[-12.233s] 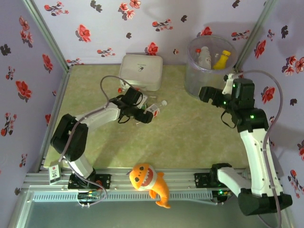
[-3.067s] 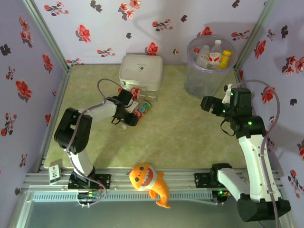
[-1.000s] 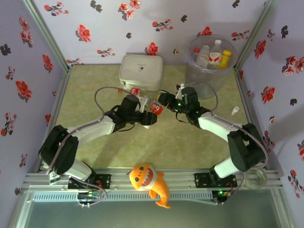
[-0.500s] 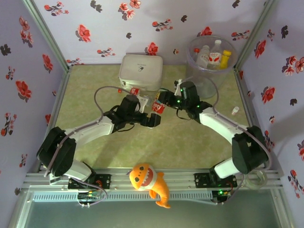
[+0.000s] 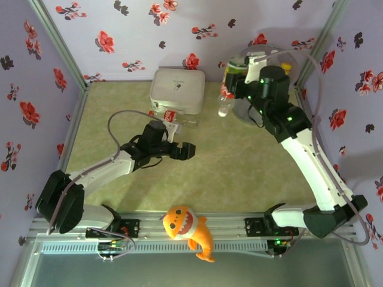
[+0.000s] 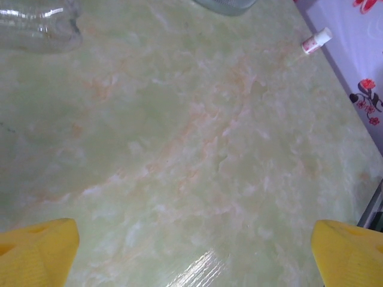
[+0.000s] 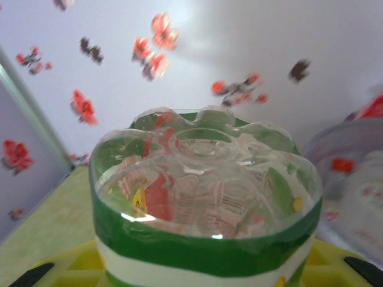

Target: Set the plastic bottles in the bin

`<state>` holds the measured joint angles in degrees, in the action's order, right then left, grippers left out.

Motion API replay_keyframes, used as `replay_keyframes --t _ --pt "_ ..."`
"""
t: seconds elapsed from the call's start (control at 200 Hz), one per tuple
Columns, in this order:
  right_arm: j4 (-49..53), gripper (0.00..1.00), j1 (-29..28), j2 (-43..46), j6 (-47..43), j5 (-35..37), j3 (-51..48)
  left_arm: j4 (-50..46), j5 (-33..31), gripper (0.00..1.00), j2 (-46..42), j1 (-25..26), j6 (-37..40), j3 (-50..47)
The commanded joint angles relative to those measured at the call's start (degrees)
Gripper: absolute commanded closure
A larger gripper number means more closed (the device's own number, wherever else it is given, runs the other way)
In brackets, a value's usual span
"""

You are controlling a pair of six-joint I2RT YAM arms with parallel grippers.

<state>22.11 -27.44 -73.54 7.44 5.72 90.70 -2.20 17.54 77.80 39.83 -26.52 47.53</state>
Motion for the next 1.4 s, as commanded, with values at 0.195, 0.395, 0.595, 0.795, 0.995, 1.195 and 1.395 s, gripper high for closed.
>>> replay_keyframes --t 0.195,0.395,0.595,0.795,0.995,1.195,1.395 --pt "-16.94 0.66 10.51 0.47 -4.81 11.05 1.13 0.22 -1.87 0.00 -3.81 -0.28 -1.15 -2.03" --pt "-23.08 0.66 15.97 -4.60 -4.45 15.19 2.75 -0.18 -2.57 0.00 -5.26 -0.28 -1.47 -2.96" --pt "-24.50 0.66 18.52 -13.08 -4.20 15.43 7.42 -0.35 -2.95 0.00 -6.26 -0.28 -1.81 -3.65" --pt "-21.69 0.66 20.48 -21.55 -0.57 11.52 13.89 -1.47 -3.65 0.00 -8.38 -0.28 -2.21 -5.12" --pt "-15.80 0.65 21.55 -27.09 5.74 6.82 18.22 -2.06 -5.14 0.00 -10.33 -0.28 -2.78 -6.54" --pt "-8.83 0.65 22.43 -31.13 11.07 3.06 21.99 -1.51 -5.28 0.00 -10.75 -0.24 -3.55 -7.97" --pt "-3.87 0.64 24.02 -35.05 14.51 -1.21 24.94 -1.67 -5.50 0.00 -10.94 -0.28 -3.22 -7.97"
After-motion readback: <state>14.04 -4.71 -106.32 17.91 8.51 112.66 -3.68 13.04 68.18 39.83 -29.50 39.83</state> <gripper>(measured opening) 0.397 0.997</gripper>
